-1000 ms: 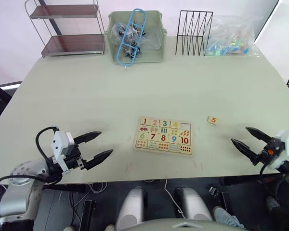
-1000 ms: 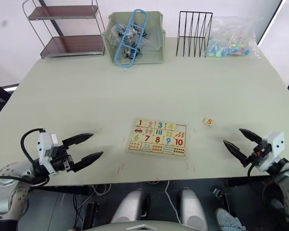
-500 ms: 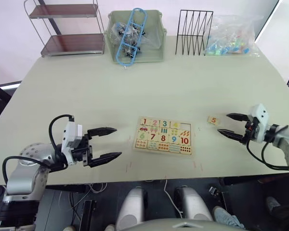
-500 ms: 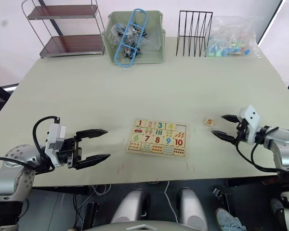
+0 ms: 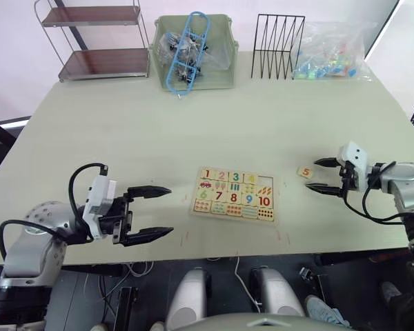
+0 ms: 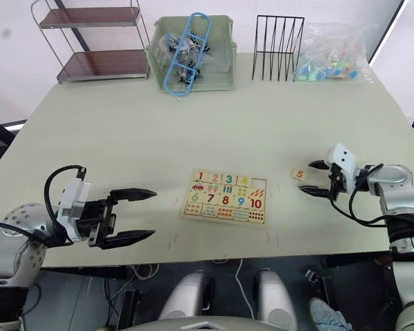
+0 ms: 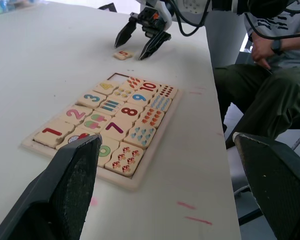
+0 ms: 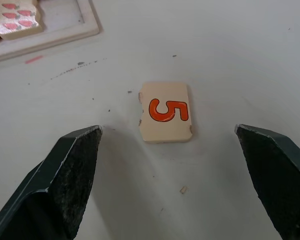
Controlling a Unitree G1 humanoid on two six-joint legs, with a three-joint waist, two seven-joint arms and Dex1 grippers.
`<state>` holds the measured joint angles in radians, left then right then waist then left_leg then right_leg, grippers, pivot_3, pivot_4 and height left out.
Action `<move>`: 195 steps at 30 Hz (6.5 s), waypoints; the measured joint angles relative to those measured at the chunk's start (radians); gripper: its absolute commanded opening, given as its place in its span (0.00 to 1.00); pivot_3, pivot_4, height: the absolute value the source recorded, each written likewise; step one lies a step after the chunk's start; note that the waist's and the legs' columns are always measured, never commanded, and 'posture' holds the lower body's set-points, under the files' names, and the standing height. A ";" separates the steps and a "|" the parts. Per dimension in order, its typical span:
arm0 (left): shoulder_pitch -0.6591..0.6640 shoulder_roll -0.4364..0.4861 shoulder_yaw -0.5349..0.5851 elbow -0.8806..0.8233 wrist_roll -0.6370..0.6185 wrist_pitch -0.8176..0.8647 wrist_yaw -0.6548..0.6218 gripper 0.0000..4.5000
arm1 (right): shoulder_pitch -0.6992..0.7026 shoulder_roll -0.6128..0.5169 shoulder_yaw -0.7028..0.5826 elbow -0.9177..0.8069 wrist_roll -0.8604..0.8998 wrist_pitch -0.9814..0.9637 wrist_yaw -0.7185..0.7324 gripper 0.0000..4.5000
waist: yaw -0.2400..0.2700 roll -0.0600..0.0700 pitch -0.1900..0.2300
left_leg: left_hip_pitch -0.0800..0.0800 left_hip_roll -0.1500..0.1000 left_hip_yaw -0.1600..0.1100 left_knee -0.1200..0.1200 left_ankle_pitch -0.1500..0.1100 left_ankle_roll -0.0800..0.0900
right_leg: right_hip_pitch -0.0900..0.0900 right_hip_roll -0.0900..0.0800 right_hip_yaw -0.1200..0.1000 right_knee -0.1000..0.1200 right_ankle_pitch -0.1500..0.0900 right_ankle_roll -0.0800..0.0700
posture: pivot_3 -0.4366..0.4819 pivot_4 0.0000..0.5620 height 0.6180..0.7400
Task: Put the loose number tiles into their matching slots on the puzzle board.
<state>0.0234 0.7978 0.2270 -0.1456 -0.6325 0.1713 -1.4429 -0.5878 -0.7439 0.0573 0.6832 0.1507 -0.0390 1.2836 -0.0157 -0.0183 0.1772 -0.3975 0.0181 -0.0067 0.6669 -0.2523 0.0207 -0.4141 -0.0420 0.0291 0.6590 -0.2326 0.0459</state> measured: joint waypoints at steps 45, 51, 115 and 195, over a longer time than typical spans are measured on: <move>0.021 0.000 0.020 -0.001 0.000 -0.012 0.031 1.00 | -0.093 -0.037 0.172 -0.564 -0.065 0.573 -0.024 0.20 | 0.000 0.000 0.000 | -0.001 0.000 0.000 0.000 0.000 0.000 | -0.001 0.000 -0.001 0.000 0.000 0.000 | 0.48 0.27 1.00; 0.028 0.000 0.020 -0.003 0.001 -0.021 0.034 1.00 | -0.166 -0.035 0.276 -0.669 -0.072 0.715 -0.001 0.20 | 0.000 0.000 0.000 | -0.002 0.001 -0.002 0.000 0.000 0.000 | -0.002 -0.001 -0.001 0.000 0.000 0.000 | 0.48 0.27 1.00; 0.059 0.000 0.031 -0.021 0.000 -0.026 0.052 1.00 | -0.260 0.068 0.497 -0.653 -0.191 0.818 -0.047 0.20 | -0.001 0.001 0.000 | -0.002 0.000 -0.002 0.000 0.000 0.000 | -0.003 -0.001 -0.001 0.000 -0.001 -0.001 | 0.48 0.27 1.00; 0.068 -0.003 0.031 -0.041 0.001 -0.019 0.053 1.00 | -0.245 0.084 0.487 -0.647 -0.171 0.805 -0.045 0.99 | -0.004 0.001 0.000 | -0.002 0.001 -0.004 -0.001 0.000 0.000 | -0.003 -0.001 -0.002 0.000 -0.001 -0.002 | 0.48 0.27 1.00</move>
<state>0.0911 0.7948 0.2581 -0.1861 -0.6317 0.1518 -1.3898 -0.8330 -0.6597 0.5444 0.0358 -0.0204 0.7656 1.2385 -0.0196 -0.0178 0.1776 -0.3995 0.0187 -0.0104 0.6658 -0.2523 0.0206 -0.4174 -0.0434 0.0275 0.6587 -0.2335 0.0442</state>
